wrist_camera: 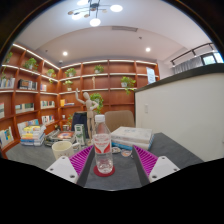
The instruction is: Pour water
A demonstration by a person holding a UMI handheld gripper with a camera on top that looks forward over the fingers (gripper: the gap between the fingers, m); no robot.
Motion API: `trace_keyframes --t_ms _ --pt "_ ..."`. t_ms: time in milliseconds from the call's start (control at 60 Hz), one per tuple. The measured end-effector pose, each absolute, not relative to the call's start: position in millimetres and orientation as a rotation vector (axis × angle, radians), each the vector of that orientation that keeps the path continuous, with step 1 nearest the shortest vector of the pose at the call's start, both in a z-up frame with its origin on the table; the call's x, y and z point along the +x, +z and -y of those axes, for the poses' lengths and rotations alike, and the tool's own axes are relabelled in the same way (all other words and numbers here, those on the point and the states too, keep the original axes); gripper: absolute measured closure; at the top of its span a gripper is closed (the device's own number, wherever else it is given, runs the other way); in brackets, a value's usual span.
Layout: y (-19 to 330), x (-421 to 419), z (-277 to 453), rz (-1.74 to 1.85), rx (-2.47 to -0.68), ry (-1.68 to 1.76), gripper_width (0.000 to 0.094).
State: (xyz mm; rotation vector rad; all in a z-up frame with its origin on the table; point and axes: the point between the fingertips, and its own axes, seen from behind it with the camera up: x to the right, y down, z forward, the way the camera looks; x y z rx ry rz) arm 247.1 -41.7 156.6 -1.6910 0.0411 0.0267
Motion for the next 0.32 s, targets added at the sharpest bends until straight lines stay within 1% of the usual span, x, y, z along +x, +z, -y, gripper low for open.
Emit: trace_keyframes --t_ms 150,317 --pt "152.7 246.2 47.6 -0.050 -1.703 0.039 0.0150" --pt "133.6 249.1 50.7 -0.035 -1.759 0.003 0.0151"
